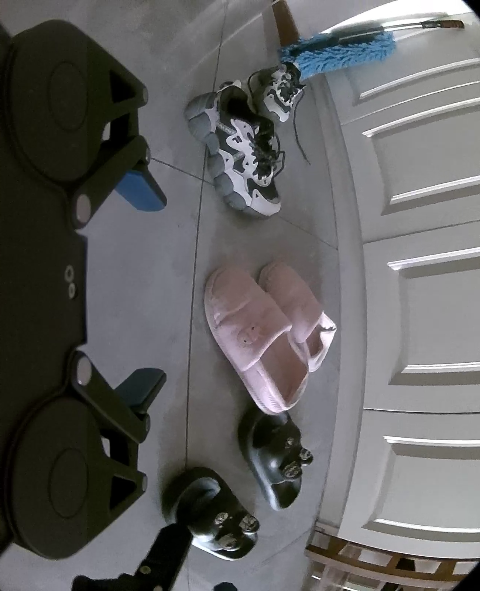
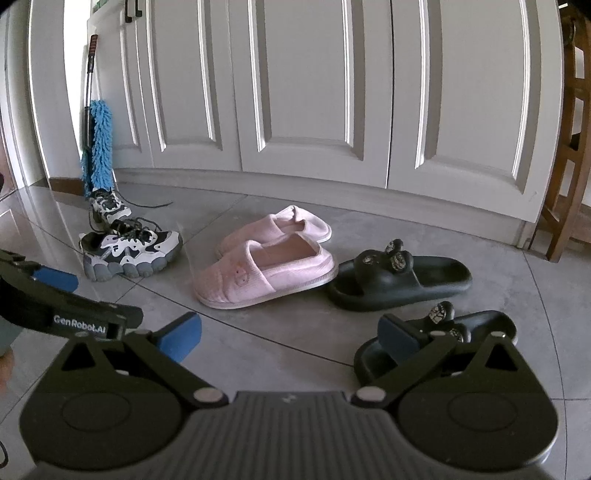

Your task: Organize scattered shoes

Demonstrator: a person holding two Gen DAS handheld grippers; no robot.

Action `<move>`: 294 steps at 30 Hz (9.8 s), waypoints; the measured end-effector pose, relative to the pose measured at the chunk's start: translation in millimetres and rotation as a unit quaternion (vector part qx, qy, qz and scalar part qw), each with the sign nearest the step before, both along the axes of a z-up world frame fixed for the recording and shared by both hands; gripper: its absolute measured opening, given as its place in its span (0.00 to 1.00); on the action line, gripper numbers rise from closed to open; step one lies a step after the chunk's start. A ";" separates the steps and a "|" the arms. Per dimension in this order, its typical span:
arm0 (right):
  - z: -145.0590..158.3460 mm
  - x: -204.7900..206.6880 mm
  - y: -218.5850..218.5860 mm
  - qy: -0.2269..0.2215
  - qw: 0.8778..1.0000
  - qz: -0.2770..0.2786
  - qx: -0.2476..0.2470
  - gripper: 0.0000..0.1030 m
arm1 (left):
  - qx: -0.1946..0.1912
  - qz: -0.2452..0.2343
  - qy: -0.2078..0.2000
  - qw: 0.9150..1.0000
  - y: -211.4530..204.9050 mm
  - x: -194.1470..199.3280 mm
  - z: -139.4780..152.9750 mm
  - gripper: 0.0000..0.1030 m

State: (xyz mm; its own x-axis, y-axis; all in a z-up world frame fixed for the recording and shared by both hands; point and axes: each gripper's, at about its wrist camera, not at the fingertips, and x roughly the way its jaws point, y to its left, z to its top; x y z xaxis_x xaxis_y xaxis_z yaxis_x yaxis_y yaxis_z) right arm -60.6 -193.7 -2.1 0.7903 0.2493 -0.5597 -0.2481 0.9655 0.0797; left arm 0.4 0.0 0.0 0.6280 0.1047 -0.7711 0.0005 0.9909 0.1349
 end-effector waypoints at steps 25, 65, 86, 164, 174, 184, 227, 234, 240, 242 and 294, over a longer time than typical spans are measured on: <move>0.1 -4.7 2.4 0.002 1.000 -0.001 -0.008 1.00 | -0.019 0.016 -0.008 1.000 5.4 2.0 2.6 0.90; -3.0 0.4 -0.8 0.009 1.000 -0.006 -0.012 1.00 | -0.018 0.009 -0.016 1.000 9.8 -18.8 -7.1 0.90; -47.5 66.9 -111.3 0.036 0.998 -0.016 0.043 1.00 | -0.023 -0.081 0.007 0.996 -45.5 6.0 -10.0 0.90; -40.0 66.5 -258.7 0.298 0.944 0.124 -0.064 0.85 | 0.031 -0.174 0.029 0.984 -142.6 8.8 -25.3 0.90; -25.5 29.5 -157.0 0.031 0.998 -0.052 0.009 0.94 | 0.049 -0.128 0.000 0.991 -112.6 48.7 -26.8 0.90; -69.9 65.5 -58.7 -0.100 0.975 -0.169 -0.104 0.95 | 0.058 -0.085 -0.011 0.995 -79.8 92.0 -49.1 0.90; -149.2 235.8 125.1 0.035 0.989 0.135 -0.043 0.18 | 0.128 -0.021 0.030 0.991 55.0 113.7 -93.5 0.90; -139.4 218.2 104.6 0.026 0.984 0.172 -0.036 0.12 | 0.124 -0.015 0.015 0.992 50.2 111.2 -80.9 0.90; -136.4 186.1 86.1 0.032 0.969 0.242 -0.044 0.12 | 0.145 -0.034 0.002 0.989 40.1 97.5 -71.5 0.90; -136.5 168.3 72.4 0.034 0.960 0.273 -0.055 0.12 | 0.138 -0.046 0.005 0.989 38.6 89.9 -70.4 0.90; -90.5 34.3 -22.5 0.172 0.944 0.259 0.108 0.89 | 0.008 0.078 0.013 0.997 243.4 197.5 -83.7 0.90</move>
State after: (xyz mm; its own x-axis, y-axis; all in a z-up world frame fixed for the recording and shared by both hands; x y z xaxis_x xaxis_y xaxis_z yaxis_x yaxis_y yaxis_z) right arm -26.3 -216.2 -92.6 0.3121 0.6900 -0.6531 -0.6064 0.6739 0.4222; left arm 198.0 243.4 -83.7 0.5825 0.2114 -0.7849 -0.1495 0.9770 0.1522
